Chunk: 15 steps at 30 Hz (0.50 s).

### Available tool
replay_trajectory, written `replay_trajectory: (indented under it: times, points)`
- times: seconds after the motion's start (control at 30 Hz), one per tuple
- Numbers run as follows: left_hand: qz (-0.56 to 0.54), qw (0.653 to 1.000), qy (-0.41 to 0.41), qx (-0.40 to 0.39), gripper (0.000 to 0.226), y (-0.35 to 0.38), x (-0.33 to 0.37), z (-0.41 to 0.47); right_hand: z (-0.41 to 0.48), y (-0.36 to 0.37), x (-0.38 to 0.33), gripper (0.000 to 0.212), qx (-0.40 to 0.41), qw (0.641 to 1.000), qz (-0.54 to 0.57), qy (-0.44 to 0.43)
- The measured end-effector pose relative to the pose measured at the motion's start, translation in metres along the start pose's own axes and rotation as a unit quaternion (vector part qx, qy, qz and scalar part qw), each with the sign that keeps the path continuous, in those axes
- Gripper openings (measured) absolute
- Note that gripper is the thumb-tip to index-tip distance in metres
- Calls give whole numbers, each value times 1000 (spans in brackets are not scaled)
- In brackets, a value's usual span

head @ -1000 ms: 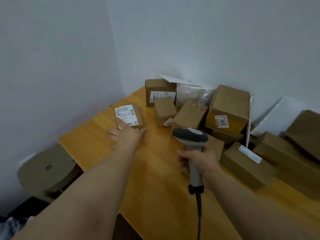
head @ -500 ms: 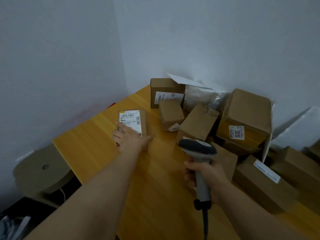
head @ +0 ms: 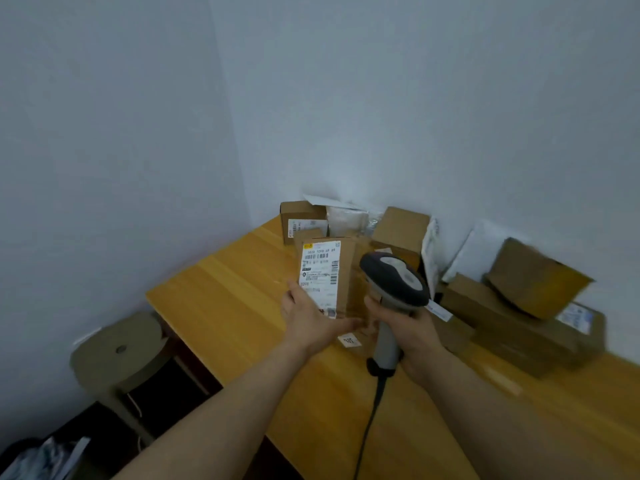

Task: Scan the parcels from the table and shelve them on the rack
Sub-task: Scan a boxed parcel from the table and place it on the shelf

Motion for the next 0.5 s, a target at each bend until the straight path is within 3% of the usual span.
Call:
replay_trajectory:
  times: [0.13, 0.2, 0.27, 0.33, 0.4, 0.5]
  points:
    - [16, 994, 89, -62, 151, 16, 51, -74, -54, -50, -29, 34, -12, 999, 20, -45]
    - [-10, 992, 105, -76, 122, 18, 69, -98, -78, -78, -40, 33, -10, 998, 26, -62]
    - [-108, 987, 78, -93, 72, 16, 84, -115, -101, -103, -47, 36, -1, 997, 43, -65]
    - [-192, 971, 48, -135, 46, 16, 97, -129, -119, -122, -51, 39, 8, 996, 64, -62]
    - [-216, 958, 42, -182, 40, 17, 109, -142, -137, -136, -57, 36, 17, 995, 67, -71]
    - [-221, 945, 40, -239, 58, 16, 121, -155, -162, -154, -69, 39, 18, 994, 53, -91]
Point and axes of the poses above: each hand's wrist, its own z-axis towards the middle knuckle, its own y-axis out of the palm, x = y × z, the point moved 4 cm from there along z, towards the middle knuckle, and after that the axes turned 6 degrees about z, right-handed, at the moved point
